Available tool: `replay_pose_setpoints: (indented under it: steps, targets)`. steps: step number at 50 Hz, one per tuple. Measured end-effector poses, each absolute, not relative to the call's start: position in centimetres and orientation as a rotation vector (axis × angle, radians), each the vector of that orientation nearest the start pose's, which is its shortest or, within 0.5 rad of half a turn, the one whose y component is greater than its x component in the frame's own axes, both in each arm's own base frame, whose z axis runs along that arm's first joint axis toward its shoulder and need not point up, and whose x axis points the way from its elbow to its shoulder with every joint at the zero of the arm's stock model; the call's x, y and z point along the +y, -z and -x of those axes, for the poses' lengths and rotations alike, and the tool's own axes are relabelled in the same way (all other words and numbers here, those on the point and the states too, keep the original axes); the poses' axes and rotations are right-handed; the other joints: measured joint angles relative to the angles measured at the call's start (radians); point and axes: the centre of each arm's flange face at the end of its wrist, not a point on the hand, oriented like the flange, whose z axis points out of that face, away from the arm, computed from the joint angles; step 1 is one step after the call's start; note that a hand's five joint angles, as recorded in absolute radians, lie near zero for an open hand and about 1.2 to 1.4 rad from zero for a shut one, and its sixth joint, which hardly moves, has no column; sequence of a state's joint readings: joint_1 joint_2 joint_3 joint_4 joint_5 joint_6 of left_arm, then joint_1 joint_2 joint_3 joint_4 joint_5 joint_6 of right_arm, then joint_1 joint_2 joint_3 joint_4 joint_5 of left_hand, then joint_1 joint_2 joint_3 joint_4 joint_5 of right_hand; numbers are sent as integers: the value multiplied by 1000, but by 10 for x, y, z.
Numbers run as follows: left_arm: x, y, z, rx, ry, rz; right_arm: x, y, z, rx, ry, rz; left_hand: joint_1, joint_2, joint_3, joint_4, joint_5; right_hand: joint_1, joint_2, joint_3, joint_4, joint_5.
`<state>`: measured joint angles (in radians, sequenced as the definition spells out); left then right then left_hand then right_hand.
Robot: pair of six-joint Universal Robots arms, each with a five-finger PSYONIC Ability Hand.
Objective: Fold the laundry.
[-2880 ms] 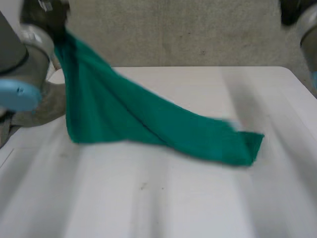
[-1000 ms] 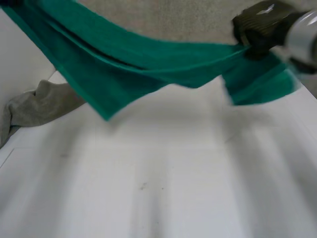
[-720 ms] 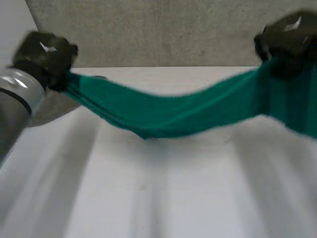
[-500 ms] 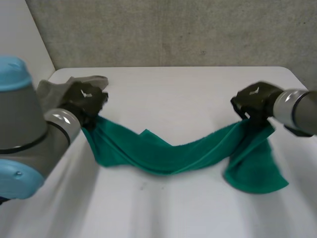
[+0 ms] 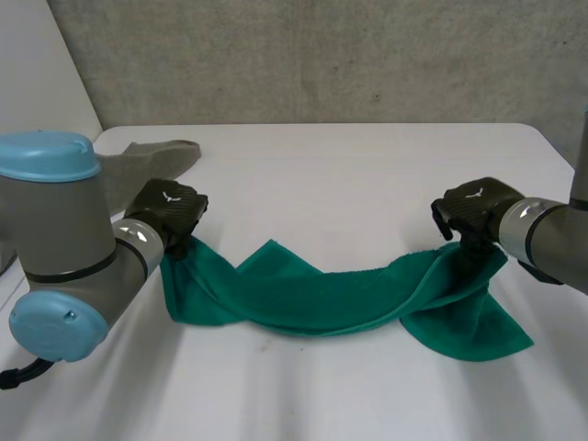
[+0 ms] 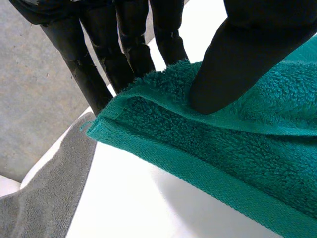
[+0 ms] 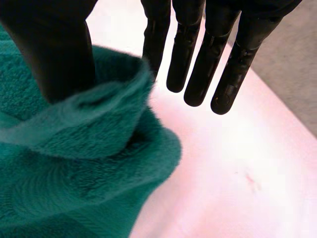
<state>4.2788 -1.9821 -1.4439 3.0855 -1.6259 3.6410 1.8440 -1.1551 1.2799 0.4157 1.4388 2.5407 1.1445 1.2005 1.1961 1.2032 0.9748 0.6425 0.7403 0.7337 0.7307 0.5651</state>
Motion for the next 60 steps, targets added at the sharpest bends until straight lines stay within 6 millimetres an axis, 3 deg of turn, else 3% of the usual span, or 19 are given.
replay_pose_setpoints:
  steps: [7,12,23,29,33,37,40,44,46,47,49,51,55,60]
  targets:
    - [-271,-210,265,2242,1781,-1075,-283,-245,-224,2489,1658,1267,0,0,0,0,0,0,0,0,0,0]
    - [-270,-211,264,2240,1785,-1074,-274,-247,-221,2495,1667,1284,0,0,0,0,0,0,0,0,0,0]
    - [-268,-212,265,2242,1787,-1079,-263,-223,-216,2500,1692,1299,0,0,0,0,0,16,19,32,34,28]
    - [-268,-212,265,2241,1788,-1077,-264,-208,-216,2506,1672,1294,0,0,0,0,0,328,401,404,409,378]
    - [-267,-217,264,2232,1801,-1066,-265,-209,-217,2494,1695,1288,0,0,0,0,0,350,435,440,445,416]
    - [-266,-232,261,2199,1847,-1039,-266,-231,-217,2442,1815,1273,0,0,0,0,0,351,437,448,458,427]
    - [-263,-256,256,2141,1924,-997,-264,-270,-214,2355,1995,1260,0,0,0,0,0,351,437,448,458,427]
    - [-257,-292,246,2046,2033,-925,-253,-320,-210,2247,2190,1273,0,0,0,0,0,351,437,448,458,427]
    - [-252,-321,235,1965,2114,-857,-241,-352,-206,2187,2292,1297,0,0,0,0,0,351,437,448,458,427]
    - [-252,-321,235,1965,2114,-857,-241,-352,-206,2187,2292,1297,0,0,0,0,0,351,437,448,458,427]
    - [-242,-352,222,1871,2194,-782,-225,-382,-202,2138,2368,1326,0,0,0,0,0,351,437,448,458,427]
    - [-234,-369,215,1822,2231,-746,-217,-396,-200,2120,2390,1343,0,0,0,0,0,351,437,448,458,427]
    - [-223,-382,207,1790,2250,-724,-210,-407,-199,2129,2369,1373,0,0,0,0,0,351,437,448,461,427]
    - [-222,-379,207,1815,2227,-738,-220,-395,-202,2189,2263,1432,0,0,0,0,0,351,437,448,461,427]
